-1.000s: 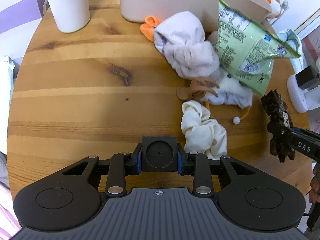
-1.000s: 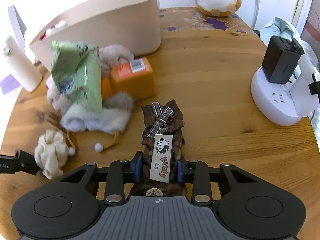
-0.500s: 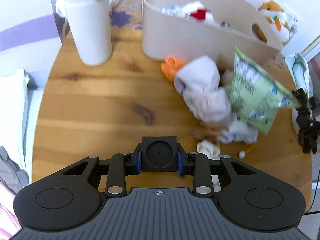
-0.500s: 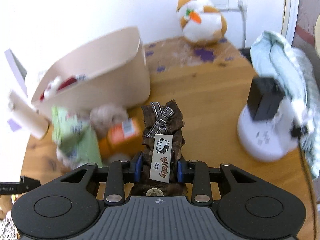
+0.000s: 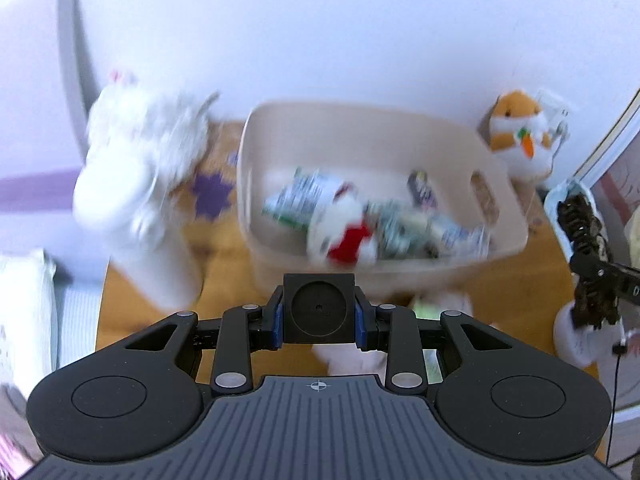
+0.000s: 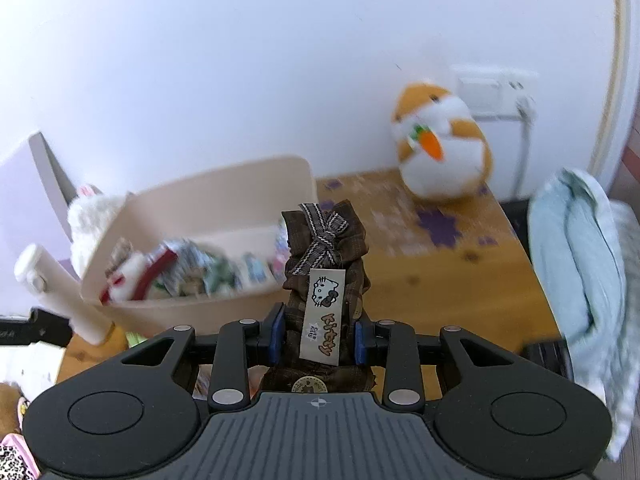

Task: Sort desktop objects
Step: 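Carry the black item and brown bow up over the beige basket, then open both grippers to drop the black item and bow into the basket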

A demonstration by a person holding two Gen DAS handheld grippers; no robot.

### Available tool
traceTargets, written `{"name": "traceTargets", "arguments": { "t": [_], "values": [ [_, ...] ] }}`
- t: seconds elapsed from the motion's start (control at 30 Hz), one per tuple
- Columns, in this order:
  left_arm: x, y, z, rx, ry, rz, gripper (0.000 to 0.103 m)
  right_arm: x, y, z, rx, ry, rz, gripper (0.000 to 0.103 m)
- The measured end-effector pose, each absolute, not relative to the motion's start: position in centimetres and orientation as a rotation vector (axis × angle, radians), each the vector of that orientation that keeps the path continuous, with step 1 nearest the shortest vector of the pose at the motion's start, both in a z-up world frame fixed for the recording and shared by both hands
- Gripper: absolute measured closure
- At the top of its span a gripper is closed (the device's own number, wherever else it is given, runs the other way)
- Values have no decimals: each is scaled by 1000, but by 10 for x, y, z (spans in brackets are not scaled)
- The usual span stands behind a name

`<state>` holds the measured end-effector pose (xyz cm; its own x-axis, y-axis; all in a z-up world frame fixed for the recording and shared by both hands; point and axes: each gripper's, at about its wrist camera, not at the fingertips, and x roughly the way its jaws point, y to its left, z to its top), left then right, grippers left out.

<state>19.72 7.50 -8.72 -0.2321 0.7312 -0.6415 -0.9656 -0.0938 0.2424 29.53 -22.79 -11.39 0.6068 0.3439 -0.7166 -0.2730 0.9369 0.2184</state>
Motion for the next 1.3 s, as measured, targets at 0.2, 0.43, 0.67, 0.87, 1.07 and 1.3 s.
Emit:
{"name": "traceTargets", "arguments": {
  "t": [0.2, 0.43, 0.67, 0.87, 1.07, 1.3],
  "values": [
    [232, 113, -76, -323, 792, 1659, 71, 323, -202, -94, 68, 797, 423, 72],
    [258, 158, -86, -275, 842, 1620, 71, 348, -170, -95, 55, 787, 468, 72],
    [264, 182, -115, -277, 914, 1594, 71, 371, -148, -110, 31, 833, 469, 72],
    [261, 193, -133, -276, 973, 1605, 71, 381, -143, -130, 20, 914, 484, 72],
    [256, 205, -146, -280, 1061, 1596, 71, 384, -131, -146, -40, 956, 503, 72],
    [256, 198, -140, -174, 1062, 1596, 42, 383, -128, -151, -74, 963, 510, 61]
  ]
}}
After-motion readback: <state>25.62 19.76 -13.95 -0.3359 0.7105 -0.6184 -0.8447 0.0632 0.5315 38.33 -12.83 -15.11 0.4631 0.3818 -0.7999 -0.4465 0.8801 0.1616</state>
